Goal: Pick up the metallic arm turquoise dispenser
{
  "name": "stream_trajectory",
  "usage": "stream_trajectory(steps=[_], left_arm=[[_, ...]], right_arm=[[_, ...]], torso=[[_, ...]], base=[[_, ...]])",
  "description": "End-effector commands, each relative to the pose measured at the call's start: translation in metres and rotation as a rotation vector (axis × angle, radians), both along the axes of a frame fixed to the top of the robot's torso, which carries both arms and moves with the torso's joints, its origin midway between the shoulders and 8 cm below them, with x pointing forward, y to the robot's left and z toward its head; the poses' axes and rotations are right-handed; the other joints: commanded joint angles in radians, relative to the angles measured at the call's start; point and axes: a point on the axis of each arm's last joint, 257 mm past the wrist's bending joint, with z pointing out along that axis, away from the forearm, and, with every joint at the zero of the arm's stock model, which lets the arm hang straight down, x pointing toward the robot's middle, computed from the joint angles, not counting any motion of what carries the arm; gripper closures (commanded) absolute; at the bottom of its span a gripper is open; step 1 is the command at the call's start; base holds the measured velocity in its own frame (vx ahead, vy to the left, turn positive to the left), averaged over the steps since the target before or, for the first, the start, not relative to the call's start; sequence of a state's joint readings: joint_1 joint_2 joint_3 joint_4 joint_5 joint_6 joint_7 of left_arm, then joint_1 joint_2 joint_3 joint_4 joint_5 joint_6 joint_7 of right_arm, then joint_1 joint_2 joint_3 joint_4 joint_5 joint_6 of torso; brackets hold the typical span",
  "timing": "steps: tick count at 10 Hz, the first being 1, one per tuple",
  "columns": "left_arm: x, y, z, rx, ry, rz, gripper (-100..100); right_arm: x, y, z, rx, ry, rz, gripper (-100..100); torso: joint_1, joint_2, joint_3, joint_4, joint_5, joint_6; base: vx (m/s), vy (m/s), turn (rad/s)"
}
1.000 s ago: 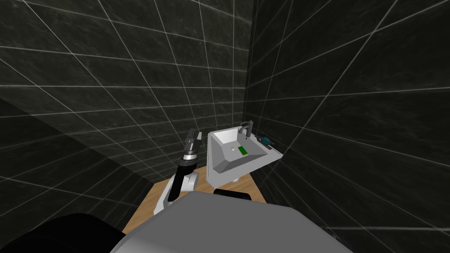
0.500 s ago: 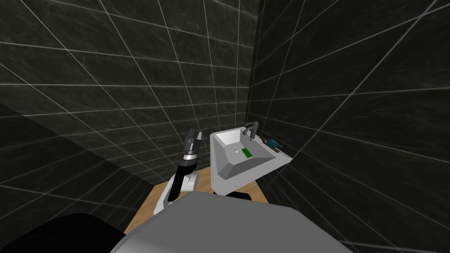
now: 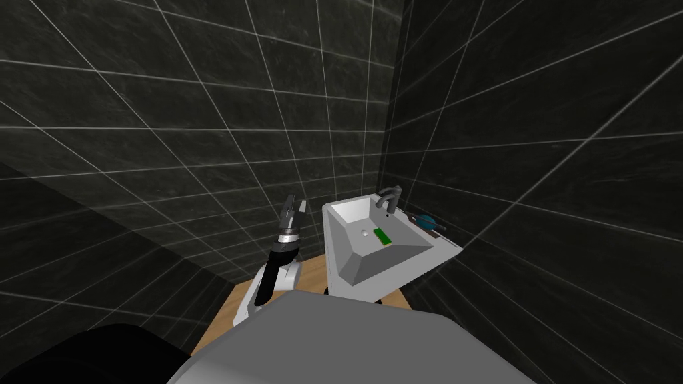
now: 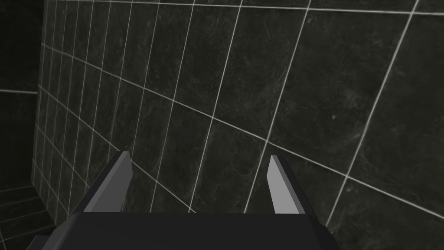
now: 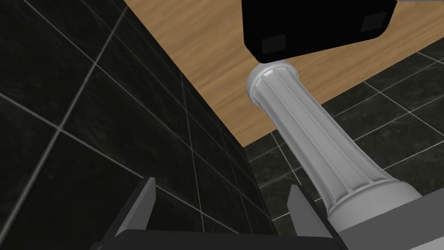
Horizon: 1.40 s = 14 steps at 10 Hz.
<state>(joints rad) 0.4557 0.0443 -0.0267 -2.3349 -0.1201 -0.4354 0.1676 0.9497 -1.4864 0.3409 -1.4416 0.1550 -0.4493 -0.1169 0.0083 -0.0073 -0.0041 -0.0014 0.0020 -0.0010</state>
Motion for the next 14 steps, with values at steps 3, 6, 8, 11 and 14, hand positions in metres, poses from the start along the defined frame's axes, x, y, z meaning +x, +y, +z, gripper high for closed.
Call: stream_trajectory(steps=[3, 6, 8, 11, 14], left_arm=[[0.0, 0.0, 0.0, 0.0, 0.0, 0.0, 0], [0.0, 0.0, 0.0, 0.0, 0.0, 0.0, 0], [0.0, 0.0, 0.0, 0.0, 0.0, 0.0, 0], [0.0, 0.0, 0.0, 0.0, 0.0, 0.0, 0], [0.0, 0.0, 0.0, 0.0, 0.0, 0.0, 0]], right_arm=[[-0.015, -0.048, 0.016, -0.117, 0.091, 0.075, -100], [-0.018, -0.084, 0.035, -0.204, 0.153, 0.139, -100], [-0.025, -0.111, 0.05, -0.267, 0.203, 0.176, -100], [-0.021, -0.141, 0.073, -0.345, 0.249, 0.232, -100], [-0.019, -0.145, 0.078, -0.356, 0.259, 0.245, -100]], torso=[[-0.003, 0.002, 0.001, 0.0, 0.0, 0.0], [0.003, -0.001, -0.001, 0.0, 0.0, 0.0], [0.012, -0.011, -0.005, 0.001, -0.001, 0.0], [0.033, -0.032, -0.016, 0.001, -0.001, 0.002], [0.032, -0.035, -0.017, 0.001, -0.001, 0.001]], base=[[0.08, 0.097, 0.024], [0.088, 0.121, 0.029], [0.043, 0.07, 0.035], [0.052, 0.072, -0.074], [0.002, 0.007, -0.008]])
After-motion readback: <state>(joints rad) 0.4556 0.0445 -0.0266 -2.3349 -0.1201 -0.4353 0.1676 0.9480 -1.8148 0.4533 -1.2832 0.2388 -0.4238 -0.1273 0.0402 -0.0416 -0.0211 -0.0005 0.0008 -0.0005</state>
